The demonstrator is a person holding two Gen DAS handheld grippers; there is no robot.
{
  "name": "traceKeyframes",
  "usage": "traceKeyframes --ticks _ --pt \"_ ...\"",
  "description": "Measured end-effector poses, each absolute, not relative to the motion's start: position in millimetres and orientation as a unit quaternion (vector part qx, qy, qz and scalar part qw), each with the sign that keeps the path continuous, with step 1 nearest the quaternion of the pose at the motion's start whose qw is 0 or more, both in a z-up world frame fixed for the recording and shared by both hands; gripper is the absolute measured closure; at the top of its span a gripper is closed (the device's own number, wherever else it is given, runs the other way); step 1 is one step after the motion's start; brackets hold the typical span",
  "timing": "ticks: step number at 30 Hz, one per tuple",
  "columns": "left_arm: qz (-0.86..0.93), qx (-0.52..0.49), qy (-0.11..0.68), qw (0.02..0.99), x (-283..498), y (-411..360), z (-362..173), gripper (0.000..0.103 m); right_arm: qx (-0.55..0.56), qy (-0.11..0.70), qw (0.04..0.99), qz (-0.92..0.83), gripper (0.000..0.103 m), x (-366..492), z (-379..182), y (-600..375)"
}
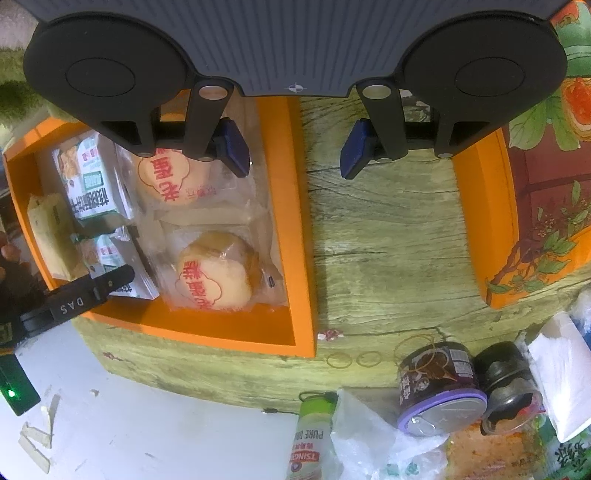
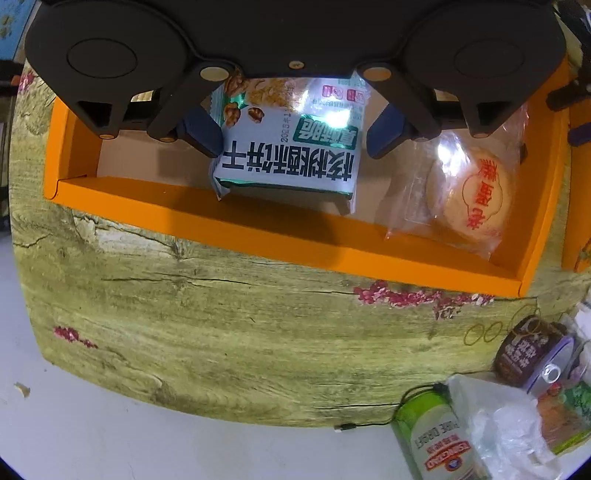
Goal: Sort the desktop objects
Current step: 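Lift the right gripper away from the tray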
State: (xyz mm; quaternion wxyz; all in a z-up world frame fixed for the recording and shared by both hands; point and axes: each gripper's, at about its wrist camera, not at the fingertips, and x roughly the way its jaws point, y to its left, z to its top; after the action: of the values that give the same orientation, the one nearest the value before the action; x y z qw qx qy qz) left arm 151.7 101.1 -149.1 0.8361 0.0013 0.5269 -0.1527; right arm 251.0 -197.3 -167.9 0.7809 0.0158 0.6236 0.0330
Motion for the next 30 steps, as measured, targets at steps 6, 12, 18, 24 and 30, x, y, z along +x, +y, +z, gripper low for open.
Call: traceKeyframes --ticks 6,12,18,24,30 --pt "-0.151 -0.006 0.526 0.837 154 104 -151 0.048 0.073 0.626 0.776 0.015 0.027 257 -165 -208" --pt "-0.149 -0.012 0.527 0.837 154 106 -152 0.048 0.084 0.63 0.772 0.001 0.027 256 -166 -207" --pt "-0.148 -0.014 0.525 0.838 152 106 -152 0.048 0.075 0.628 0.775 -0.006 0.026 252 -167 -198" --pt "-0.148 -0.017 0.521 0.841 150 107 -150 0.048 0.083 0.62 0.78 -0.006 0.025 247 -164 -200" --pt "-0.156 -0.015 0.516 0.842 145 108 -147 0.048 0.121 0.595 0.795 -0.009 0.023 234 -149 -210"
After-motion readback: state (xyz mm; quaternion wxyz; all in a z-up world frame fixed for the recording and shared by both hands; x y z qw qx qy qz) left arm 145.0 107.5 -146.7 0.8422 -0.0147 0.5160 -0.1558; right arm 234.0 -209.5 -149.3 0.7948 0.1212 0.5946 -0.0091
